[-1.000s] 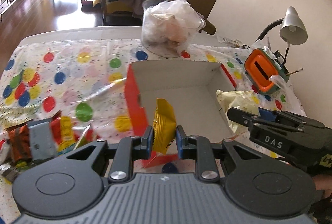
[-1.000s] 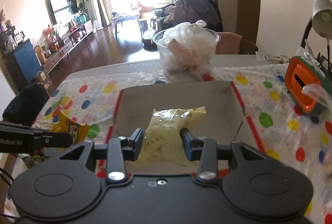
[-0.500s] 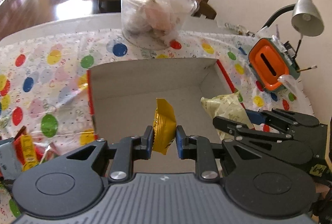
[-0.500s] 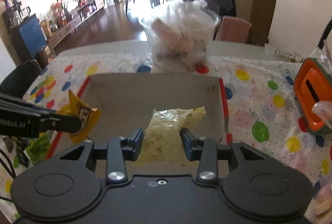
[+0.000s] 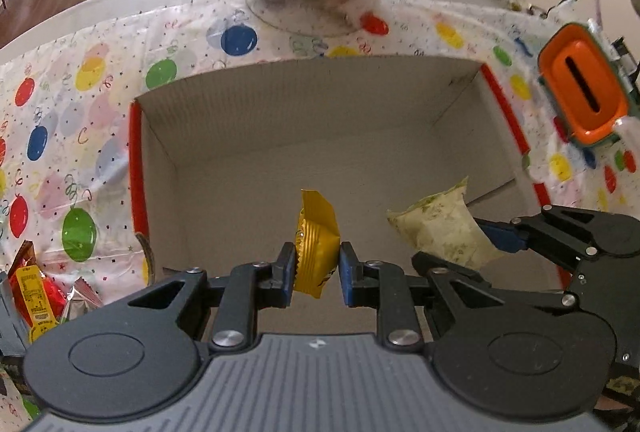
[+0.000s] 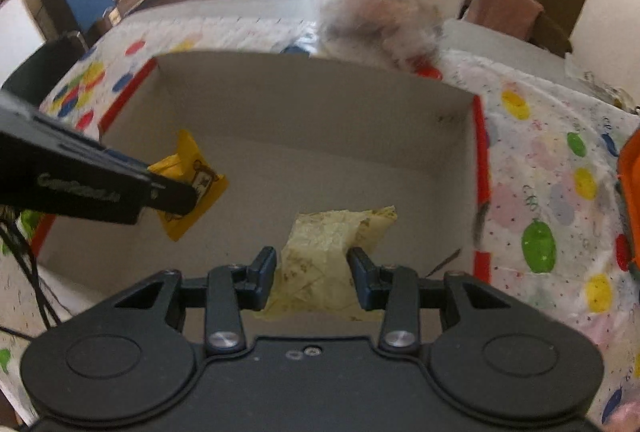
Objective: Organize snacks
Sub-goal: 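Open left tool to drop yellow packet while right tool releases cream bag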
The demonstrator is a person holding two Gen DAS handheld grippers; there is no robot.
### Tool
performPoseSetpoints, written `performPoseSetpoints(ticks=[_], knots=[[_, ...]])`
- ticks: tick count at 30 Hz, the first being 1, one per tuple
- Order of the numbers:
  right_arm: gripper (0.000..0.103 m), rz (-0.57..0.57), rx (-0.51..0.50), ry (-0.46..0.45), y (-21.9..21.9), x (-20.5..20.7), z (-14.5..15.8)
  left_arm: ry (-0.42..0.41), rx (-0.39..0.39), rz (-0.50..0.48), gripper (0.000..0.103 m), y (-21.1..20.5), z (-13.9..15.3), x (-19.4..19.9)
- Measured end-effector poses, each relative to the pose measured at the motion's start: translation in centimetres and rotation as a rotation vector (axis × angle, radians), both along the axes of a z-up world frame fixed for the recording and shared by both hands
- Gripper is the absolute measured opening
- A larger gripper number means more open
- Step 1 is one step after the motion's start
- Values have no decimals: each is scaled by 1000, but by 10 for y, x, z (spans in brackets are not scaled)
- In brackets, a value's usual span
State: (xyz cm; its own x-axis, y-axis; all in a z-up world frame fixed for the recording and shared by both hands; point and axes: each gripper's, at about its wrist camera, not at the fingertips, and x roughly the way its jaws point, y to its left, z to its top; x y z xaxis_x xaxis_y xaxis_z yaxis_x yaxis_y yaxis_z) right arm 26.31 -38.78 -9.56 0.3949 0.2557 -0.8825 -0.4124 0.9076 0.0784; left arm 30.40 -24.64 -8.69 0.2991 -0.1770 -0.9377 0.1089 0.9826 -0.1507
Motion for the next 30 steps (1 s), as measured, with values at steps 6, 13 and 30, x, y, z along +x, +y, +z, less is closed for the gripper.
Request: performPoseSetpoints(ticks=[6, 13, 30], knots=[[39, 25, -5, 23, -2, 3, -6, 24, 31, -15, 22, -7, -11, 1], [40, 13, 6, 37, -7, 2, -10, 14, 59, -29, 22, -11, -13, -1], [64, -19, 117, -13, -22, -10, 19, -74, 53, 3, 33, -6, 9, -22]])
